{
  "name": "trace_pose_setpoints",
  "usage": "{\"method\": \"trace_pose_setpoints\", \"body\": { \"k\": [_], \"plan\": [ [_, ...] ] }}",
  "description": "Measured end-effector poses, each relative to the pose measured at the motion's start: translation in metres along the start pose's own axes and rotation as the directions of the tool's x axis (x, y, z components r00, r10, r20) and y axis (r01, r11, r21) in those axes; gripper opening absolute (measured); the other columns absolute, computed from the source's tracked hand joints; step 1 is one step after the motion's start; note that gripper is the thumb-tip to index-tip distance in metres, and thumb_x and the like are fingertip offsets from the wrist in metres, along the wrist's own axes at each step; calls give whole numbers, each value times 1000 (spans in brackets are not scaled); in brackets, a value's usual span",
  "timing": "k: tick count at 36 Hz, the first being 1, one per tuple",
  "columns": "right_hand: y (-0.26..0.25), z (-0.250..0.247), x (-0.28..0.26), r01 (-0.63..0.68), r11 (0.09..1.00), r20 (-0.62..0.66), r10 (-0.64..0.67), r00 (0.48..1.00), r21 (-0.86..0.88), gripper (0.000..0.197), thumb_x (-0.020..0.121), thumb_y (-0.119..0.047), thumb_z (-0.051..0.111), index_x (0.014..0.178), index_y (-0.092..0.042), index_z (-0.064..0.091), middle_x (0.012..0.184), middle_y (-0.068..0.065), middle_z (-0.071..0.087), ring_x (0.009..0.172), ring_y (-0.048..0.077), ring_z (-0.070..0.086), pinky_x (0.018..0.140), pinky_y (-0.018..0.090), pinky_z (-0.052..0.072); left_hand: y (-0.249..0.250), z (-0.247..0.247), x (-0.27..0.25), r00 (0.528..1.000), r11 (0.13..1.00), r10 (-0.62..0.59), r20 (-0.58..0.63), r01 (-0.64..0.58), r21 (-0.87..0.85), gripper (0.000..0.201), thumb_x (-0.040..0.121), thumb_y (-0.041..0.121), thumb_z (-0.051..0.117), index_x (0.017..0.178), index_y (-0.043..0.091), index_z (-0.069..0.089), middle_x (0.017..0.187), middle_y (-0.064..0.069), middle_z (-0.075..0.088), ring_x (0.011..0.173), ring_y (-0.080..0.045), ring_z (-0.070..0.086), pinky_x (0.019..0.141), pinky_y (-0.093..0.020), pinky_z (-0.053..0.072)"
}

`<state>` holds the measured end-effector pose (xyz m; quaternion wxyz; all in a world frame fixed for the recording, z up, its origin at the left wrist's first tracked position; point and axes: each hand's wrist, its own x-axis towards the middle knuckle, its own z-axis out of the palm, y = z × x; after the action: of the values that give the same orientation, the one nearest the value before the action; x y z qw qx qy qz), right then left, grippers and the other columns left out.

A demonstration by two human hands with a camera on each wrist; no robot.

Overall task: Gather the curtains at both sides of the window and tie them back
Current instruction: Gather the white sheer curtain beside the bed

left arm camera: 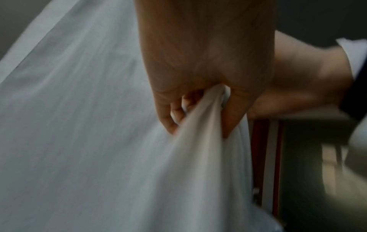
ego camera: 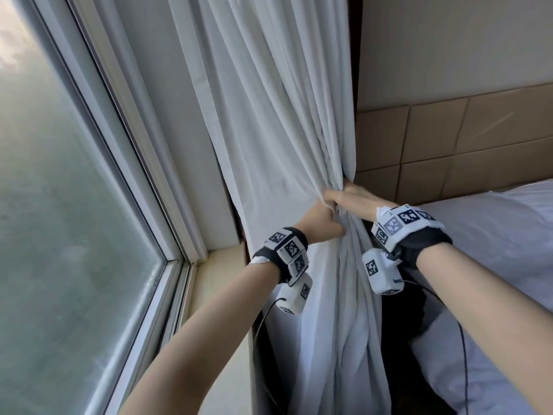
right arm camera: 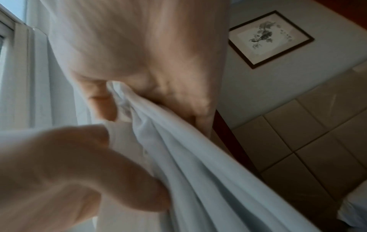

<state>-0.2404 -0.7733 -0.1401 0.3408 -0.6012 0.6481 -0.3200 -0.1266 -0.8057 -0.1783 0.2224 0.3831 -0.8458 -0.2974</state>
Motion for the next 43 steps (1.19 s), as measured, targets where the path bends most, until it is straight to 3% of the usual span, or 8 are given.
{"method": "trace_pose_setpoints", "body": {
  "k": [4, 10, 14, 17, 22, 28, 32, 43],
  "plan": [
    [4, 7, 5, 36, 995, -90, -45, 995, -98, 105, 56, -80, 65, 141, -25, 39, 135, -7, 53, 122, 17, 52, 105, 39, 43, 6, 4, 0, 997, 933, 11, 73, -36, 357, 52, 80, 11, 64, 129, 1, 50, 118, -15, 56, 116, -30, 53, 85, -30, 44],
    [18, 9, 14, 28, 984, -240, -71, 968, -175, 51, 86, -49, 55, 129, -23, 55, 123, 5, 63, 113, 29, 59, 98, 38, 47, -5, 3, -4, 973, 889, -20, 228, -87, 450, 103, 85, 44, 66, 153, 8, -2, 158, -21, 3, 140, -35, 28, 115, -40, 26],
    [19, 0, 18, 47, 993, -219, -69, 973, -107, 51, 90, -38, 59, 136, -18, 50, 135, 11, 55, 125, 31, 51, 105, 37, 40, -18, -26, -7, 986, 988, 6, 165, -31, 149, 47, 92, 45, 57, 125, 11, 56, 120, -5, 59, 108, -20, 57, 94, -32, 44],
    [23, -4, 20, 76, 993, -195, -93, 976, -92, 52, 91, -36, 61, 138, -16, 49, 138, 9, 53, 129, 28, 48, 109, 36, 36, -38, -50, -7, 998, 992, -59, -6, 58, -110, 41, 99, 42, 46, 113, 12, 69, 107, -2, 70, 97, -10, 64, 86, -18, 44],
    [27, -7, 21, 72, 997, -137, -70, 988, 5, 61, 89, -35, 65, 140, -10, 43, 139, 7, 52, 128, 24, 48, 110, 35, 36, -94, -79, -6, 889, 923, -320, -328, 216, -317, 42, 94, 40, 57, 127, 14, 56, 117, -5, 62, 108, -17, 59, 84, -24, 43],
    [28, -3, 23, 74, 994, -84, -67, 994, 83, 63, 88, -30, 67, 142, -13, 40, 134, -1, 51, 126, 17, 48, 112, 35, 34, -129, -80, -1, 810, 750, -525, -263, 294, -592, 91, 76, 63, 67, 149, 28, 24, 145, 6, 38, 129, -16, 42, 106, -40, 36],
    [26, 2, 26, 90, 992, -66, -84, 994, 90, 67, 87, -34, 68, 144, -14, 39, 139, 1, 51, 128, 18, 49, 112, 36, 35, -107, -62, 11, 867, 700, -448, -220, 187, -689, 55, 84, 47, 68, 132, 26, 50, 118, 13, 64, 104, -7, 63, 84, -28, 51],
    [27, 10, 30, 72, 995, -105, -64, 992, 69, 76, 75, -51, 68, 137, -13, 47, 133, 3, 57, 123, 20, 53, 109, 41, 40, -121, -55, 19, 557, 892, -449, -699, 242, -381, 31, 89, 26, 61, 68, 15, 41, 79, -21, 57, 81, -36, 54, 69, -34, 40]
  ]
}}
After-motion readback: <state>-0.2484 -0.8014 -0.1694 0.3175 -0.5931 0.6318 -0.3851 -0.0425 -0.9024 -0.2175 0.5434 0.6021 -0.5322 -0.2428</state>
